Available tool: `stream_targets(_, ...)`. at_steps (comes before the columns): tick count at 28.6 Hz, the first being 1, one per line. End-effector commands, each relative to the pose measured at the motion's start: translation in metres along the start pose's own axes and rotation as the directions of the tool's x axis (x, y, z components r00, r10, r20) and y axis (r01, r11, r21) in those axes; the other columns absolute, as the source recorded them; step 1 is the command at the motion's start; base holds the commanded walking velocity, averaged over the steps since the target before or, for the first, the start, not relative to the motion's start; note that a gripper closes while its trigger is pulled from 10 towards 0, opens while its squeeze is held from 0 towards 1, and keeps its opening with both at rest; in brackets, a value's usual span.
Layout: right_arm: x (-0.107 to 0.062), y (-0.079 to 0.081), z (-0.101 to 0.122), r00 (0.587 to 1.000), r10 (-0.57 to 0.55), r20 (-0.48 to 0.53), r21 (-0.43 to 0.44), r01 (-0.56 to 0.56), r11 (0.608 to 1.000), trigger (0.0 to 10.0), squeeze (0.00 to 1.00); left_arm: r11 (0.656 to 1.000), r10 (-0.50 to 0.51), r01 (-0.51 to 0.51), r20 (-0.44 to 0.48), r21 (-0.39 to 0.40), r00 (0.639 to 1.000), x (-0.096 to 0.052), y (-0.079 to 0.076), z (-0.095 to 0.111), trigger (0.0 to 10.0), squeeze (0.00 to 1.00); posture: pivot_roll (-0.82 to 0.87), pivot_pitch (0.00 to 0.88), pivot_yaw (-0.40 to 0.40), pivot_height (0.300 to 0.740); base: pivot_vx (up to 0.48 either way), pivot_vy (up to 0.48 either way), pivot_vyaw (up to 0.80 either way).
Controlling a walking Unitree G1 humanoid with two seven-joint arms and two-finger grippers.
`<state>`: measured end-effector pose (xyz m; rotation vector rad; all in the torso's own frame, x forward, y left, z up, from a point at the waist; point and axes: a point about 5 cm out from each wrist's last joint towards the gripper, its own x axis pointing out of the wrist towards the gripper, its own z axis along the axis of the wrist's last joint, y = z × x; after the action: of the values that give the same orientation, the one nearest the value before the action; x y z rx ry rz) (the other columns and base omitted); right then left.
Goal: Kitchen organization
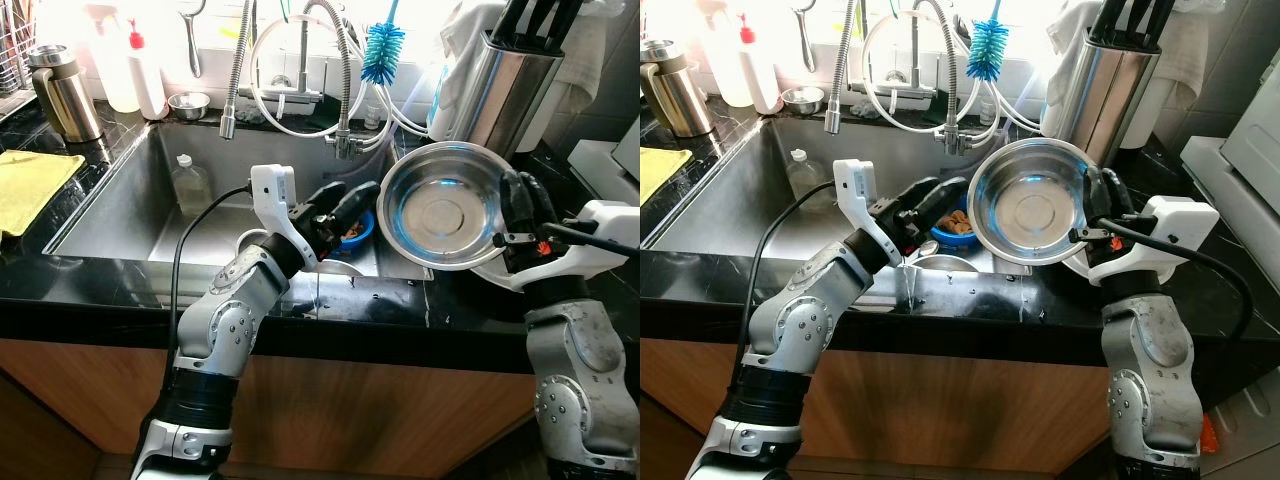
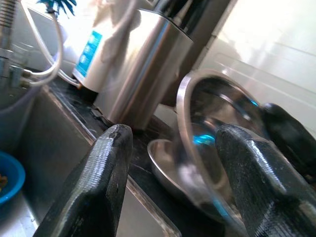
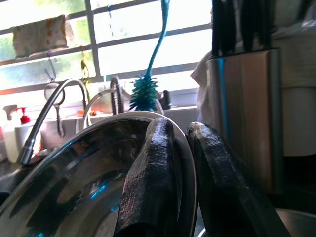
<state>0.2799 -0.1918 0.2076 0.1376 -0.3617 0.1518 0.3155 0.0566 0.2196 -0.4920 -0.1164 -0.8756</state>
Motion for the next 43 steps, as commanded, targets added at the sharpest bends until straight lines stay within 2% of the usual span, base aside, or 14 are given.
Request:
stream_targets(1,0.004,0.001,0.005,1.0,0.014,0.028,-0.014,-0.014,1.0,10.0,0.0,0.999,-0.038,0.038,-0.012,0.022,0.999,0.001,-0.007,0.002,10.0,0.0,0.11,0.025,-0.08,0.74,0.0,0.0,0.0)
stream_targets(7,0.008,0.004,0.005,0.999,0.03,0.03,-0.014,-0.029,0.999,10.0,0.0,0.998,-0.047,0.048,-0.026,0.032,0.999,0.002,-0.009,0.0,10.0,0.0,0.11,0.03,-0.081,0.74,0.0,0.0,0.0)
stream_targets(15,0.015,0.013,0.006,0.997,0.064,0.041,-0.013,-0.064,0.998,10.0,0.0,0.992,-0.049,0.058,-0.08,0.112,0.996,0.002,-0.012,-0.002,10.0,0.0,0.11,0.034,-0.082,0.74,0.0,0.0,0.0)
stream_targets(22,0.016,0.014,0.005,0.997,0.067,0.041,-0.016,-0.066,0.998,10.0,0.0,0.99,-0.045,0.056,-0.081,0.13,0.996,0.003,-0.013,-0.001,10.0,0.0,0.11,0.033,-0.083,0.74,0.0,0.0,0.0)
stream_targets(23,0.016,0.014,0.005,0.997,0.068,0.041,-0.016,-0.068,0.998,10.0,0.0,0.989,-0.043,0.053,-0.08,0.136,0.996,0.003,-0.012,-0.001,3.3,0.0,0.11,0.033,-0.083,0.74,0.0,0.0,0.0)
stream_targets(25,0.016,0.014,0.005,0.997,0.07,0.04,-0.015,-0.069,0.997,10.0,0.0,0.988,-0.04,0.051,-0.079,0.143,0.996,0.003,-0.012,-0.001,3.3,0.0,0.11,0.033,-0.083,0.74,0.0,0.0,0.0)
stream_targets(26,0.016,0.015,0.004,0.997,0.072,0.039,-0.015,-0.072,0.997,10.0,0.0,0.988,-0.04,0.051,-0.081,0.146,0.996,0.003,-0.012,-0.001,0.0,0.0,0.11,0.033,-0.082,0.74,0.0,0.0,0.0)
stream_targets(32,0.017,0.018,0.003,0.995,0.088,0.037,-0.016,-0.087,0.996,10.0,0.0,0.986,-0.04,0.054,-0.093,0.156,0.995,0.003,-0.012,-0.002,0.0,0.0,0.12,0.033,-0.083,0.74,0.0,0.0,0.0)
stream_targets(34,0.018,0.02,0.003,0.995,0.096,0.034,-0.017,-0.096,0.995,10.0,0.0,0.981,-0.039,0.06,-0.117,0.183,0.992,0.003,-0.012,-0.005,0.0,0.0,0.12,0.033,-0.083,0.74,0.0,0.0,0.0)
stream_targets(43,0.018,0.024,0.001,0.993,0.115,0.026,-0.021,-0.114,0.993,10.0,0.0,0.981,-0.042,0.065,-0.126,0.185,0.991,0.003,-0.013,-0.007,0.0,0.0,0.12,0.035,-0.082,0.74,0.0,0.0,0.0)
